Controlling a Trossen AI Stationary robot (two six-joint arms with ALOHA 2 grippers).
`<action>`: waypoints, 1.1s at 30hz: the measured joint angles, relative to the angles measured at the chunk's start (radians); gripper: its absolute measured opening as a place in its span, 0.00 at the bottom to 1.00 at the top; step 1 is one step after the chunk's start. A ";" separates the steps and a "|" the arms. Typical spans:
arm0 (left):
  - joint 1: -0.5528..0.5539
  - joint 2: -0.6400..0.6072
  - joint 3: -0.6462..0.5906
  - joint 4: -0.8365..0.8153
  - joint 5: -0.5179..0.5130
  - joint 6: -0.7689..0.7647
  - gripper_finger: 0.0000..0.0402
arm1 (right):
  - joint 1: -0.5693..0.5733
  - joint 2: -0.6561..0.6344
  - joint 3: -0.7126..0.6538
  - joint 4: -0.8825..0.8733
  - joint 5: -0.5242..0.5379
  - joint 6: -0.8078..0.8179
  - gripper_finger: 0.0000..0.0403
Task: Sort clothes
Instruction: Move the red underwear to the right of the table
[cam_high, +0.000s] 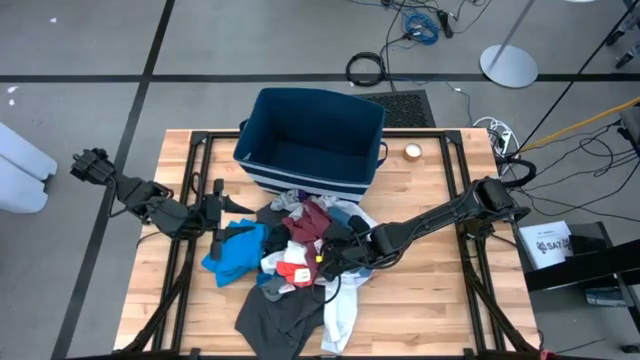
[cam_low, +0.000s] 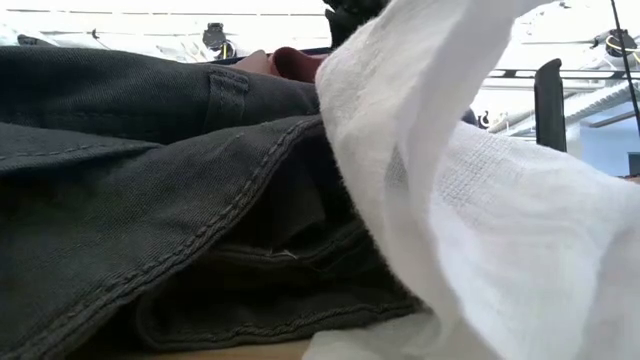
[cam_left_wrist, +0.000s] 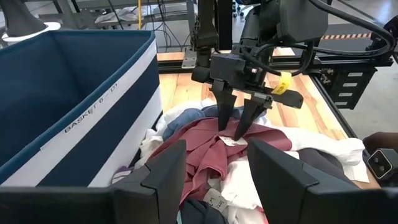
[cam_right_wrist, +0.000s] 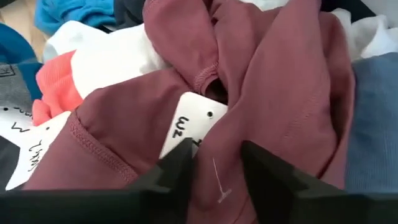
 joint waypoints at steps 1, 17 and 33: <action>0.000 0.000 0.000 0.000 0.000 0.000 0.45 | 0.000 0.000 0.000 -0.002 0.001 -0.001 0.23; 0.000 0.000 0.000 -0.001 0.000 0.001 0.45 | 0.035 -0.005 0.359 -0.335 0.083 -0.151 0.00; 0.000 0.003 0.000 0.000 0.000 0.000 0.45 | 0.151 -0.020 0.909 -0.618 0.268 -0.288 0.00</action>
